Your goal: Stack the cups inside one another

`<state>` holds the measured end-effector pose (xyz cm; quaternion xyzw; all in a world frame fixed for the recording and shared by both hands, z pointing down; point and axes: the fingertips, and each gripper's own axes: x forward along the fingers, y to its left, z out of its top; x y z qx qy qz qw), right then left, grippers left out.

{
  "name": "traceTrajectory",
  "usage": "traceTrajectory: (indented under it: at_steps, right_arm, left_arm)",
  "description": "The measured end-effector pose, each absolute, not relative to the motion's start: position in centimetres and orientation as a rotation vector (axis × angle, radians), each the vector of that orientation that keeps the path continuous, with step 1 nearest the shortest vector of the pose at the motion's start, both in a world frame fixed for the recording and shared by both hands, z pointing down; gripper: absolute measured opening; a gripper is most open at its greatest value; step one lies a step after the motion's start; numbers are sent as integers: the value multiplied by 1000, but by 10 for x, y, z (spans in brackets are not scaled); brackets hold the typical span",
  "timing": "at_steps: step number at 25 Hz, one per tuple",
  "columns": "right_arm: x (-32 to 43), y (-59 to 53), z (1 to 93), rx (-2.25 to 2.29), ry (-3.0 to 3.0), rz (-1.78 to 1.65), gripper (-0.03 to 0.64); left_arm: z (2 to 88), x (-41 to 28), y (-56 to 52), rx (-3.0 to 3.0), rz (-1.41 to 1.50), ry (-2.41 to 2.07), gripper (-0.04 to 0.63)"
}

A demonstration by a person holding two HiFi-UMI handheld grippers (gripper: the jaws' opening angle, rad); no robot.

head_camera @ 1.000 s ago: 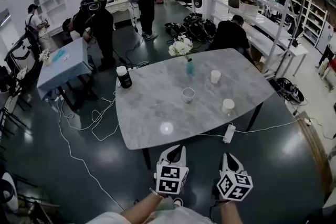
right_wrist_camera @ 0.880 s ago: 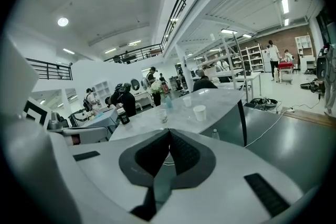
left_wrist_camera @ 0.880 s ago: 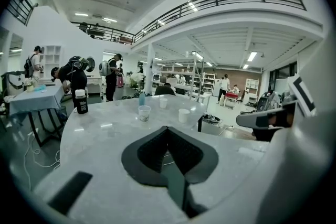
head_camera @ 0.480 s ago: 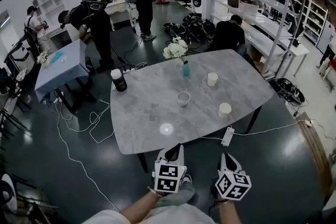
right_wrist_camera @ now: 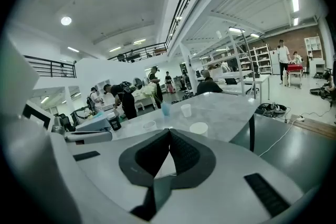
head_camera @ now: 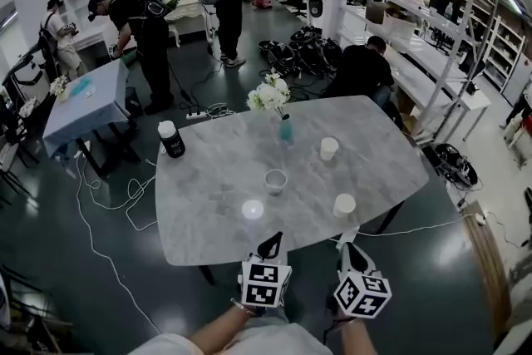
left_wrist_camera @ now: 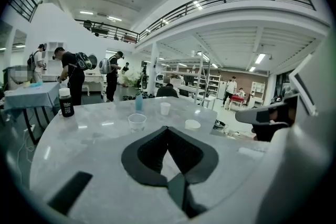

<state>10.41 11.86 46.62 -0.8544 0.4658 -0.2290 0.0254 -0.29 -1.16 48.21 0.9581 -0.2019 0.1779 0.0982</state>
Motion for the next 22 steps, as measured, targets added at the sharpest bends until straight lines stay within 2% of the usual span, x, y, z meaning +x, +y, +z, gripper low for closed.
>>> traceTrajectory:
  at_steps: [11, 22]
  right_arm:
    - [165, 78, 484, -2639, 1470, -786, 8]
    - [184, 27, 481, -2627, 1584, -817, 8]
  left_arm:
    - [505, 62, -51, 2791, 577, -605, -6]
    - [510, 75, -91, 2727, 568, -661, -6]
